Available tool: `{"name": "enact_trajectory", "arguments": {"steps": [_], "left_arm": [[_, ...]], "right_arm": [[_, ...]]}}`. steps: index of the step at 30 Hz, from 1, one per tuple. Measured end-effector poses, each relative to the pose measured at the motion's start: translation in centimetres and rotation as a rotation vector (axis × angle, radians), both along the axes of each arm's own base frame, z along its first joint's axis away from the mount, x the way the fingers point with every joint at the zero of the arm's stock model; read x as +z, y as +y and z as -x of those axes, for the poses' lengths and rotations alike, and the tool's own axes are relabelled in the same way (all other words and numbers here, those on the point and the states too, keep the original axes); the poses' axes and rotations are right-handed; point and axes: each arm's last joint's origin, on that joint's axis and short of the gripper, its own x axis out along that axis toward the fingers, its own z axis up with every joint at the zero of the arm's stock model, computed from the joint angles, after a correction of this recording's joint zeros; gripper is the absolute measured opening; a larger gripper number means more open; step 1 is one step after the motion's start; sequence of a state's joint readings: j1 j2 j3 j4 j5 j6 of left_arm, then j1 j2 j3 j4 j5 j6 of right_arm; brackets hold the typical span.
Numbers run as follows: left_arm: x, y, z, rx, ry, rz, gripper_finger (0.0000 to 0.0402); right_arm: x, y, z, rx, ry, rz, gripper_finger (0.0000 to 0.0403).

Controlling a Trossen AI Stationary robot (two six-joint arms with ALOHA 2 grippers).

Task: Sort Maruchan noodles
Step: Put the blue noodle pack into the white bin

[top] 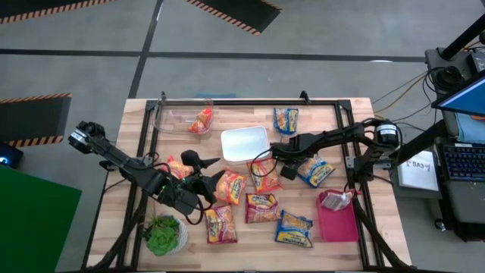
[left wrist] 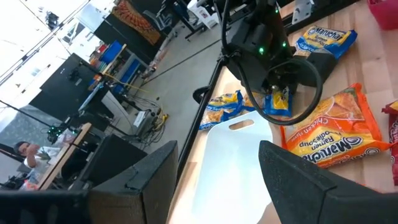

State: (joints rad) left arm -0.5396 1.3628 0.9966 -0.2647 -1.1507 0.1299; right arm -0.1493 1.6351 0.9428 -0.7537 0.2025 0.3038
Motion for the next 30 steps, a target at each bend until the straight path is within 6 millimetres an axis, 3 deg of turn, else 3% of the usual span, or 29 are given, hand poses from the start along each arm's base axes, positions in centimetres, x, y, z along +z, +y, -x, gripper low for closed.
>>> {"name": "enact_trajectory", "arguments": {"steps": [4, 12, 20, 30], "left_arm": [[-0.2, 0.1, 0.1, 0.003, 0.016, -0.004, 0.0207], [-0.4, 0.0, 0.2, 0.006, 0.015, 0.005, 0.0207], [-0.4, 0.0, 0.2, 0.006, 0.011, 0.008, 0.0207], [-0.3, 0.1, 0.2, 0.02, 0.001, 0.005, 0.0207]], "right_arm": [[0.8, -0.1, 0.2, -0.008, -0.025, 0.022, 0.0019], [3.1, 0.1, 0.9, -0.027, -0.101, 0.022, 0.0014], [6.9, 0.2, 2.6, -0.124, -0.248, 0.009, 0.001], [11.3, -1.9, 5.1, -0.35, -0.539, -0.142, 0.0009]]}}
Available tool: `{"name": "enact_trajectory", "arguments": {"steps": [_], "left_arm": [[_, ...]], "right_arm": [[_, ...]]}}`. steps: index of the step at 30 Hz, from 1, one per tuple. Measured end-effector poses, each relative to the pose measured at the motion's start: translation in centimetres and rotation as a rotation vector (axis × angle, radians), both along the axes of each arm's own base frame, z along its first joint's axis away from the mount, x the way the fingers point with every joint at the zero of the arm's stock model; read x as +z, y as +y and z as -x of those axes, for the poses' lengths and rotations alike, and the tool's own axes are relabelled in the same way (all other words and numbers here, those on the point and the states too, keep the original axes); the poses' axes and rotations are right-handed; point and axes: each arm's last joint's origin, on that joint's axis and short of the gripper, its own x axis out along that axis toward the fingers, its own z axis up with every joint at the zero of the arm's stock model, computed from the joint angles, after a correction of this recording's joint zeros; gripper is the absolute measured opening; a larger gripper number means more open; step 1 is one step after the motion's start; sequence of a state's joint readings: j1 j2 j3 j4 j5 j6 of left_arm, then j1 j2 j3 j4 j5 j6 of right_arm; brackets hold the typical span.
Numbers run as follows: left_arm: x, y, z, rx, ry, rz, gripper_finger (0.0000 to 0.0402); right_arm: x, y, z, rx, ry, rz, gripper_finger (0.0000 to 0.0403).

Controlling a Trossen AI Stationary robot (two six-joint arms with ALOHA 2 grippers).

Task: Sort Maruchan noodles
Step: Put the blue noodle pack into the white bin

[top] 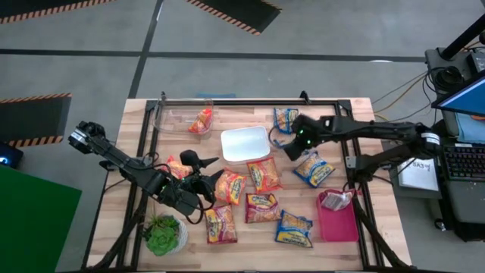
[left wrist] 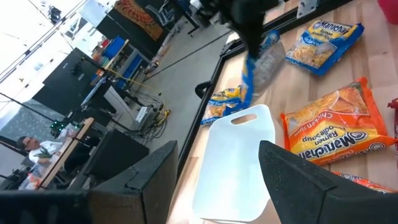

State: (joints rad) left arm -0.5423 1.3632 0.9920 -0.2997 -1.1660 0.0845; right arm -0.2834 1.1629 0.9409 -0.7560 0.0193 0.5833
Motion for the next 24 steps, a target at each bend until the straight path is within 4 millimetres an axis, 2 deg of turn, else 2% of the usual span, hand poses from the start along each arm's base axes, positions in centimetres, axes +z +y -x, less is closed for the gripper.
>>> {"name": "enact_trajectory", "arguments": {"steps": [5, 10, 14, 18, 21, 24], "left_arm": [[-0.3, 0.1, 0.0, 0.003, 0.005, -0.001, 0.0207], [-1.5, 0.9, 0.1, 0.033, 0.033, -0.014, 0.0207], [-2.7, 2.4, -0.1, 0.09, 0.051, -0.014, 0.0207], [-2.9, 3.6, -0.5, 0.132, 0.047, 0.01, 0.0207], [-2.9, 3.9, -0.6, 0.116, 0.07, 0.026, 0.0207], [-2.8, 4.2, 0.3, 0.144, 0.099, -0.007, 0.0207]], "right_arm": [[2.1, -1.1, 0.6, -0.034, -0.218, -0.1, 0.0009], [3.8, -1.7, 0.3, -0.048, -0.411, -0.133, 0.0009], [4.4, -2.1, -1.1, -0.078, -0.549, -0.176, 0.0008], [4.5, -2.6, -3.1, -0.127, -0.684, -0.231, 0.0008], [4.0, -3.0, -4.6, -0.149, -0.74, -0.261, 0.0008], [2.8, -3.4, -6.2, -0.164, -0.751, -0.285, 0.0008]]}}
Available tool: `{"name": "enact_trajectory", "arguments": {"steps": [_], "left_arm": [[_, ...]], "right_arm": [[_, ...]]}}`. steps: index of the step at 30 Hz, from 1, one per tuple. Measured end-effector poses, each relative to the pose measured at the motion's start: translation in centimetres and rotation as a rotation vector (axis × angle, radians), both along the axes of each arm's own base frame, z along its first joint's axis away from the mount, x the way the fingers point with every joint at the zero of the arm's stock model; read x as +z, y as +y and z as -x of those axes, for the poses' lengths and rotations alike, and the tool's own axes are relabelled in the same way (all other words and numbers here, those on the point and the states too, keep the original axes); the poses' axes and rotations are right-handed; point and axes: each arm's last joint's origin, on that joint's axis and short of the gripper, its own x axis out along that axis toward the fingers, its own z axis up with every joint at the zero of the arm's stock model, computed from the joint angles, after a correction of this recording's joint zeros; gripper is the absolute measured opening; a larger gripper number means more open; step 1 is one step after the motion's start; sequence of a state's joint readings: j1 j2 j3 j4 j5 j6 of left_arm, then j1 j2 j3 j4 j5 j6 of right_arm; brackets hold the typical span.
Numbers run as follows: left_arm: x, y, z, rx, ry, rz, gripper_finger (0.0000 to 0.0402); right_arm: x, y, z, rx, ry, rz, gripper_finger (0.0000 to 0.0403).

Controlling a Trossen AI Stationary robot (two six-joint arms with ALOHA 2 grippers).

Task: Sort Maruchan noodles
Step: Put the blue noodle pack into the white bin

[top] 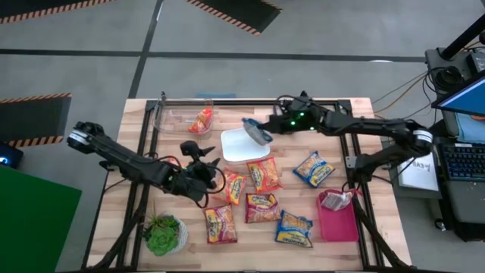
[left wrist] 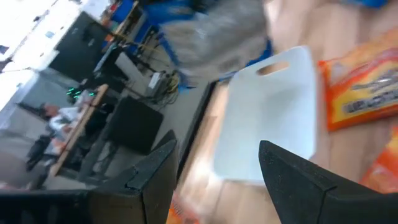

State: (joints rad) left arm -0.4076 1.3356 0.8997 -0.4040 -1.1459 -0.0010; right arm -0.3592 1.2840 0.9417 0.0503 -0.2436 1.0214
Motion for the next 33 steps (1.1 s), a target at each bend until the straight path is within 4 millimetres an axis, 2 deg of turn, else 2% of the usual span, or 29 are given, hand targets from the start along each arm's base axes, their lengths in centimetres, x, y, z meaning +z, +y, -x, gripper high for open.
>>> {"name": "enact_trajectory", "arguments": {"steps": [7, 15, 22, 27, 33], "left_arm": [[1.5, 0.5, 3.6, 0.037, -0.119, 0.076, 0.0207], [3.0, 0.6, 6.5, 0.04, -0.285, 0.122, 0.0207], [3.9, 0.9, 7.4, 0.056, -0.374, 0.155, 0.0207], [3.7, 0.8, 7.2, 0.057, -0.365, 0.15, 0.0207], [3.6, 0.7, 7.2, 0.059, -0.364, 0.144, 0.0207]], "right_arm": [[-3.4, 0.0, -3.8, -0.001, -0.047, -0.102, 0.0008], [-7.4, 0.3, -6.6, -0.044, -0.051, -0.215, 0.0008], [-9.5, -0.1, -7.6, -0.124, -0.061, -0.231, 0.0008], [-9.9, -0.3, -8.3, -0.16, -0.055, -0.211, 0.0009], [-10.1, -0.2, -9.8, -0.115, -0.041, -0.144, 0.0022]]}}
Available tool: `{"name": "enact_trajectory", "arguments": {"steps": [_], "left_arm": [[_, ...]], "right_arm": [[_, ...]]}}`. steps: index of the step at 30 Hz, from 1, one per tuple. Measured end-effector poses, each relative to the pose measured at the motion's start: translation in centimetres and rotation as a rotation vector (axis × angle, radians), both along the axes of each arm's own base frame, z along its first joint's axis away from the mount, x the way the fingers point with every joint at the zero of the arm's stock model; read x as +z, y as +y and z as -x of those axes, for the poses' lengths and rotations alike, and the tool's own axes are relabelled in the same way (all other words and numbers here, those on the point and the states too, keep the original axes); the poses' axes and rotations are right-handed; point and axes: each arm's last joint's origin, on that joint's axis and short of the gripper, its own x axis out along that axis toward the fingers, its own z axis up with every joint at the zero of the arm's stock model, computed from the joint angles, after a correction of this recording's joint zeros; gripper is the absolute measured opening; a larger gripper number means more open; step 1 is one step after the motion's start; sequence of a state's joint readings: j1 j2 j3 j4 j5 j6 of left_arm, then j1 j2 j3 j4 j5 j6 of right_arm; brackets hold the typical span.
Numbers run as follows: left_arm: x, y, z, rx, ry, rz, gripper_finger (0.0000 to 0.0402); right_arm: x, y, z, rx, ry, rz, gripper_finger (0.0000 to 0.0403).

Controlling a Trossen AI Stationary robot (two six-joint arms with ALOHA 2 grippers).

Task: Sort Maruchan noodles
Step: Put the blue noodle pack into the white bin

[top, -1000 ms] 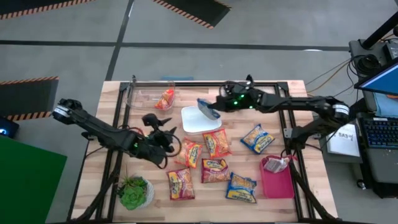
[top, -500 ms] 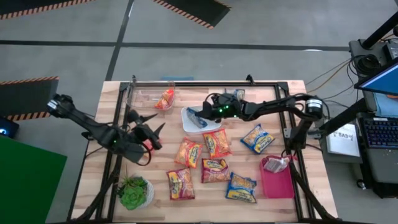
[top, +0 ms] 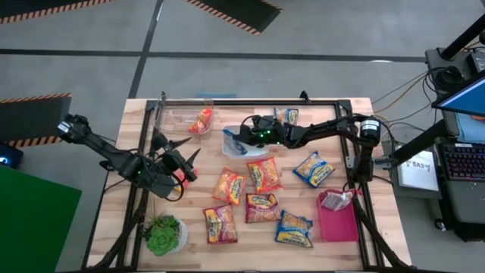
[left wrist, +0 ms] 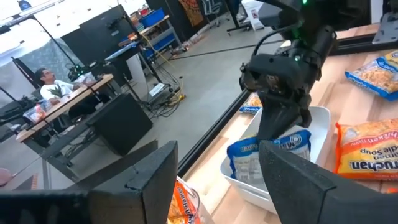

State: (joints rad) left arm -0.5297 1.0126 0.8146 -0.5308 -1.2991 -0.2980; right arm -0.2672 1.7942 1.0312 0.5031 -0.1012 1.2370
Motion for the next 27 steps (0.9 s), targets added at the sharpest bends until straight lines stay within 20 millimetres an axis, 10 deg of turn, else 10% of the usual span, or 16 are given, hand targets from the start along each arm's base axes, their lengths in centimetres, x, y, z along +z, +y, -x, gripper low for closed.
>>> {"name": "enact_trajectory", "arguments": {"steps": [27], "left_arm": [[-1.2, -0.4, -0.5, -0.125, 0.087, 0.076, 0.0207]], "right_arm": [[5.1, -0.7, -2.6, 0.232, 0.391, 0.294, 0.015]]}}
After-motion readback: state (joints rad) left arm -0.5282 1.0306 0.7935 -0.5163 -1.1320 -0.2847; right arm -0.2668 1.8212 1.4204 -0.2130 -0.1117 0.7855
